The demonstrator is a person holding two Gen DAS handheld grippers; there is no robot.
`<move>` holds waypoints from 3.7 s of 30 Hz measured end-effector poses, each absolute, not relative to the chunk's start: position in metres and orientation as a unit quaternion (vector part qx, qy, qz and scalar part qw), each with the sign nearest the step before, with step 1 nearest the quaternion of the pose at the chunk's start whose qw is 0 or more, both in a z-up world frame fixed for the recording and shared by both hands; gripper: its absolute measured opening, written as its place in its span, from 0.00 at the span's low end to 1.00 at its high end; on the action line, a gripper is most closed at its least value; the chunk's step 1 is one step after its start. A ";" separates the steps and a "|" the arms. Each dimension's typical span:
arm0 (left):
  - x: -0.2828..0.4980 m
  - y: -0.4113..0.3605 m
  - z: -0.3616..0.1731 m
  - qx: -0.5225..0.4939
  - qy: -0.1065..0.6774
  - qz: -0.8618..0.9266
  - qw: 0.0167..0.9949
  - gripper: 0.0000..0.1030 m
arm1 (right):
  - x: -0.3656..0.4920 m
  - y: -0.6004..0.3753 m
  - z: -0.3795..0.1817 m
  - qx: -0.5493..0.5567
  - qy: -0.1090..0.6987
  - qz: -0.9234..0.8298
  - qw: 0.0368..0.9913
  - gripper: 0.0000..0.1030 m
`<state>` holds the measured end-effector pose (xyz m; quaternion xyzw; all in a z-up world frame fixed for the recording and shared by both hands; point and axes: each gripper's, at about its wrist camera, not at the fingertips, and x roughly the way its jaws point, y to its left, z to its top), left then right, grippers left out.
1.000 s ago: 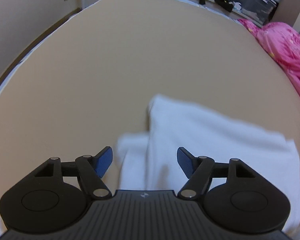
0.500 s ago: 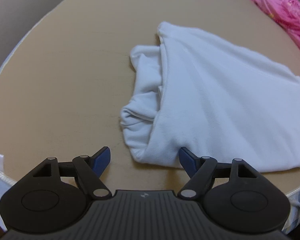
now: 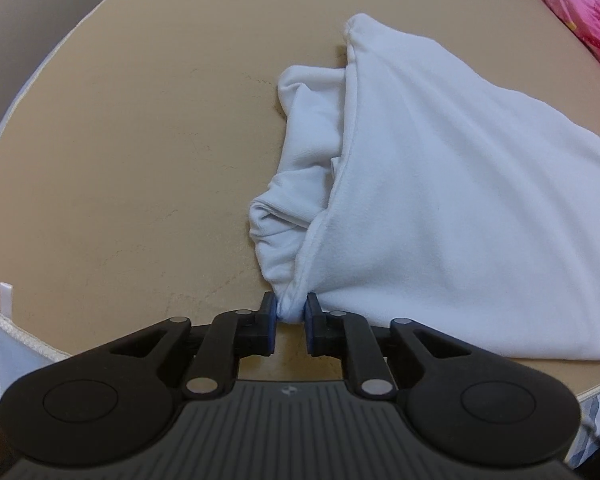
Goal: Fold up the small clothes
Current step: 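Grasp the folded edge with the left gripper while the right gripper pinches it, then release the folded shirt with both grippers and lift them away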
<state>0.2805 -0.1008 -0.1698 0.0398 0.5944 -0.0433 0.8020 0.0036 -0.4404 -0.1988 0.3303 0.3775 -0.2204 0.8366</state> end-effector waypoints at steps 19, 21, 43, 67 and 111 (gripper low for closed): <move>0.408 -0.139 -0.129 0.063 0.497 -0.064 0.863 0.79 | 0.143 -0.460 -0.176 0.258 0.364 -0.193 0.874 0.30; 0.429 -0.157 -0.137 0.080 0.504 -0.069 0.857 0.80 | 0.152 -0.462 -0.181 0.254 0.368 -0.196 0.873 0.30; 0.488 -0.192 -0.184 0.077 0.530 -0.047 0.843 0.04 | 0.218 -0.477 -0.205 0.230 0.390 -0.142 0.880 0.43; 0.461 -0.118 -0.157 0.020 0.511 -0.055 0.858 0.86 | 0.162 -0.512 -0.179 0.332 0.334 -0.198 0.860 0.33; 0.069 -0.103 -0.056 0.088 0.519 -0.028 0.850 0.92 | -0.056 -0.237 -0.057 0.145 0.351 -0.101 0.920 0.84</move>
